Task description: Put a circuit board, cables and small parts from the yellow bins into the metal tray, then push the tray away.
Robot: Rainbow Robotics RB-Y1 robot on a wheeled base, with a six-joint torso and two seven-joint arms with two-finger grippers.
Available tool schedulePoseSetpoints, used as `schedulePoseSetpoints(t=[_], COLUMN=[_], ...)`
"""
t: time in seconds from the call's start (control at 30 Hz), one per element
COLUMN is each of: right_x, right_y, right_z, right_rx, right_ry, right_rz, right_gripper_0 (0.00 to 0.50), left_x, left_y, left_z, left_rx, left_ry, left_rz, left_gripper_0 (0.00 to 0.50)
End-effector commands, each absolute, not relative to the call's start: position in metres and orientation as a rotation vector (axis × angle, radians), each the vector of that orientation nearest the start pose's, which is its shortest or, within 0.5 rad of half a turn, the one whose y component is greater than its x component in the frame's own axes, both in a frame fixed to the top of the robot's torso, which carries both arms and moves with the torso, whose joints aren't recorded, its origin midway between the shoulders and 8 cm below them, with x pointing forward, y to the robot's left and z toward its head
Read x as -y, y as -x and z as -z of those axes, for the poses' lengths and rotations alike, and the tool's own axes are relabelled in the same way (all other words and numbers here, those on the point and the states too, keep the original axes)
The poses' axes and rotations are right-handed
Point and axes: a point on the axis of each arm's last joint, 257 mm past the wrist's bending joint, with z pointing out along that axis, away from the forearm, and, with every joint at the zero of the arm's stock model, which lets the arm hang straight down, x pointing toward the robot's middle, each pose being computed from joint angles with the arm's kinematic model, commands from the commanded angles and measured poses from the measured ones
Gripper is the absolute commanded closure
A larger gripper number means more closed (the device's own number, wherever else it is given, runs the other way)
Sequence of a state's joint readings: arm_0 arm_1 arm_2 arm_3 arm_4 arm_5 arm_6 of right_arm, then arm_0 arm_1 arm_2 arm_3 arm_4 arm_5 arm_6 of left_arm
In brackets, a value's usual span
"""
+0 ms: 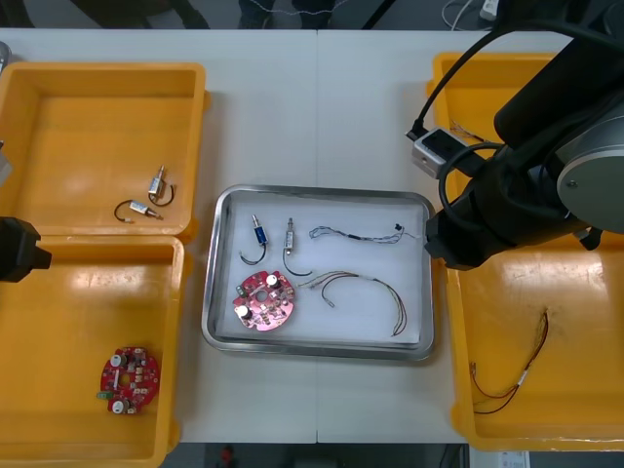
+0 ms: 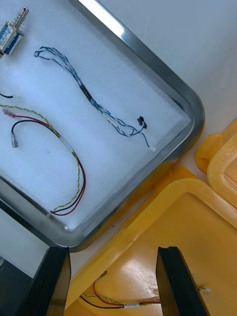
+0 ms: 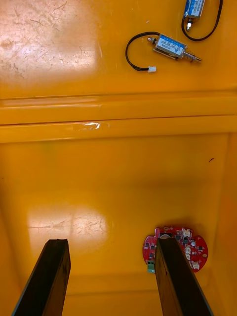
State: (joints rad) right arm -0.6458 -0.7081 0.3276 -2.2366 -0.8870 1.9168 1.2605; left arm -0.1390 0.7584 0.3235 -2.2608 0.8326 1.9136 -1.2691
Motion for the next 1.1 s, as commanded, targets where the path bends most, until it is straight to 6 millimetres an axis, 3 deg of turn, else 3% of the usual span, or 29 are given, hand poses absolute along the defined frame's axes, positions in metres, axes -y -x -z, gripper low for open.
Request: schedulePoseSetpoints(t=[0.03, 0.43, 0.63, 0.77, 1.1], right_x=[0.128, 0.094, 0.068, 0.055, 0.022], right_y=[-0.393, -0.377, -0.373, -0.369, -0.349], right_z=[0.134, 0.143, 0.15, 0.154, 0.184], right_rx=[-2.439, -2.346, -2.201, -2.171, -2.088], right_ry=[1.017, 1.257, 1.469, 1.506, 1.667], right_rz=[0.023, 0.06, 0.155, 0.165, 0.22], right_gripper_0=[0.0, 0.0, 0.0, 0.0, 0.0], left_x=[-0.377, -0.377, -0.377, -0.377, -0.377], left_y=[-0.363, -0.363, -0.363, -0.363, -0.363], left_z=[0.148, 0.148, 0.148, 0.148, 0.148], left_rx=[-2.621, -2.621, -2.621, -2.621, -2.621], left_ry=[-0.001, 0.001, 0.001, 0.001, 0.001], left_rz=[-0.08, -0.079, -0.079, -0.079, -0.079], left_gripper_0=[0.0, 0.0, 0.0, 0.0, 0.0])
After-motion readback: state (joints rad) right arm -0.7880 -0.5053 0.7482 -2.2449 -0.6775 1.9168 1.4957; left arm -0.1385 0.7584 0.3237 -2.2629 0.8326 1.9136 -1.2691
